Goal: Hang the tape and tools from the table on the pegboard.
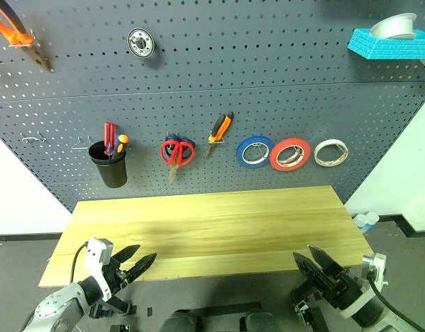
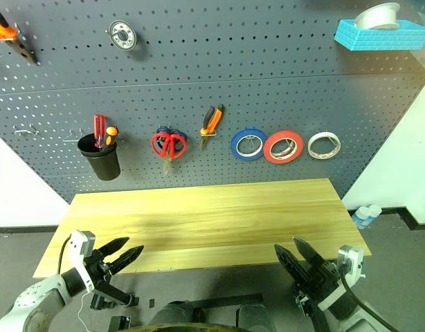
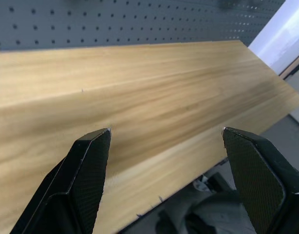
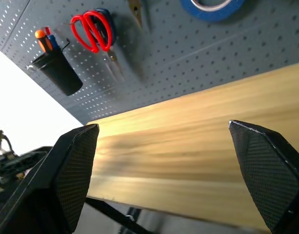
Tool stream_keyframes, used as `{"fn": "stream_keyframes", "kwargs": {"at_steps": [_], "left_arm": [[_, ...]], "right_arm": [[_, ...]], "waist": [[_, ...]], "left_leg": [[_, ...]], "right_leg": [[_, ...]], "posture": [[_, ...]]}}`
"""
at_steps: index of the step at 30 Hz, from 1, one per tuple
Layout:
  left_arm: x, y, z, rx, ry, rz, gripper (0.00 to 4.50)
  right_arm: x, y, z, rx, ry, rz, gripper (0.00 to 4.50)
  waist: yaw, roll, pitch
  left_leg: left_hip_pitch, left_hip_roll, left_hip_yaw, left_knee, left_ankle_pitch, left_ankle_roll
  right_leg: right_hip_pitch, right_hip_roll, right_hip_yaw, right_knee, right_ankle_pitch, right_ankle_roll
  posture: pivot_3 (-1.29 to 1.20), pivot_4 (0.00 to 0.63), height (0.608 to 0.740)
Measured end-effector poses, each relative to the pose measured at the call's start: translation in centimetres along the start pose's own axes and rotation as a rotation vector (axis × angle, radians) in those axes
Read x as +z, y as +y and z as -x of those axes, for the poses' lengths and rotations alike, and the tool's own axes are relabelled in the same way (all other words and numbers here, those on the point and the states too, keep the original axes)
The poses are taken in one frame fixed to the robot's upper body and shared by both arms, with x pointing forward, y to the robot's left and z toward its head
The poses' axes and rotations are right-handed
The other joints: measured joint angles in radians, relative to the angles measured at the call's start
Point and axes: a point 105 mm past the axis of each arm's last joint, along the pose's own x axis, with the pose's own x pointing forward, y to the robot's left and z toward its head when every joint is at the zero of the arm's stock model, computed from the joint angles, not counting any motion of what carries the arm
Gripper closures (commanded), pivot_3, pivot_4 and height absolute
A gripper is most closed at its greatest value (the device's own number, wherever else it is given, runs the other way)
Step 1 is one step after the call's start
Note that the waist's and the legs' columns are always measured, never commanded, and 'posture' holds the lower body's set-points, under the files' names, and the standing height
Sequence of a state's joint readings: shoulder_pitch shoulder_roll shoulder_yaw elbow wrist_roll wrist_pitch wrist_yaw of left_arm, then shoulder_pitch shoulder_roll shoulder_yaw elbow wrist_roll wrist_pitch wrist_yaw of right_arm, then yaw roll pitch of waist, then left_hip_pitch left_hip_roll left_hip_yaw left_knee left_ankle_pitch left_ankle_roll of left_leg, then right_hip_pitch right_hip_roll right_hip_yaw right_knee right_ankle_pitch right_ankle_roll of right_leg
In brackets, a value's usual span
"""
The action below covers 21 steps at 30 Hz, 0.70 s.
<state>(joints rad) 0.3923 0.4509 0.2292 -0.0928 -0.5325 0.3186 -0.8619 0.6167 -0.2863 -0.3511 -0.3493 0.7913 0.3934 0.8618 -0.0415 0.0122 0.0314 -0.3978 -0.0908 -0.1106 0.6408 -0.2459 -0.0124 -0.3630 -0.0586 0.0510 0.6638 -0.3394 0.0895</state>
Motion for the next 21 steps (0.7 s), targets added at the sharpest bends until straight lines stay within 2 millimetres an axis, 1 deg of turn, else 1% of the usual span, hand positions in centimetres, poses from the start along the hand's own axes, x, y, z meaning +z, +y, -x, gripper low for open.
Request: {"fn": "stream_keyframes", "kwargs": {"at_steps": [3, 7, 12, 18, 21], "left_arm": [[-0.9, 0.4, 0.4, 0.027, 0.004, 0.035, 0.68], [-1.0, 0.6, 0.5, 0.044, -0.015, 0.046, 0.68], [-1.0, 0.1, 0.2, 0.018, -0.039, 0.075, 0.68], [-1.4, -0.8, -0.2, -0.034, -0.027, 0.106, 0.68], [-1.4, -0.9, -0.2, -0.041, -0.03, 0.109, 0.68]], "right_arm": [[-0.6, 0.0, 0.5, -0.003, 0.005, -0.034, 0.0], [-0.9, 0.4, 0.7, 0.016, 0.003, -0.059, 0.0], [-1.1, 0.8, 0.5, 0.039, 0.0, -0.09, 0.0], [-1.1, 0.8, 0.5, 0.038, 0.001, -0.095, 0.0], [-1.2, 0.9, 0.2, 0.031, 0.007, -0.097, 0.0]], "waist": [[0.001, 0.0, 0.0], [0.003, -0.001, 0.0], [0.003, -0.002, 0.0], [0.002, -0.002, 0.0], [0.002, -0.002, 0.0]], "left_leg": [[0.003, 0.0, 0.001, -0.005, 0.0, 0.0], [0.006, 0.0, 0.001, -0.009, 0.0, 0.0], [0.006, 0.0, 0.001, -0.01, -0.001, -0.001], [0.006, 0.0, 0.001, -0.01, -0.001, -0.002], [0.006, 0.0, 0.001, -0.01, -0.001, -0.002]], "right_leg": [[0.0, -0.001, 0.0, -0.001, -0.001, -0.001], [0.001, -0.002, 0.0, -0.001, -0.003, -0.002], [0.001, -0.002, 0.0, -0.001, -0.005, -0.002], [0.001, -0.002, 0.0, -0.001, -0.005, -0.002], [0.001, -0.002, 0.0, -0.001, -0.005, -0.002]], "posture": [[-0.08, 0.0, 0.717], [-0.08, 0.0, 0.717], [-0.08, 0.0, 0.717], [-0.09, 0.0, 0.717], [-0.09, 0.0, 0.717]]}}
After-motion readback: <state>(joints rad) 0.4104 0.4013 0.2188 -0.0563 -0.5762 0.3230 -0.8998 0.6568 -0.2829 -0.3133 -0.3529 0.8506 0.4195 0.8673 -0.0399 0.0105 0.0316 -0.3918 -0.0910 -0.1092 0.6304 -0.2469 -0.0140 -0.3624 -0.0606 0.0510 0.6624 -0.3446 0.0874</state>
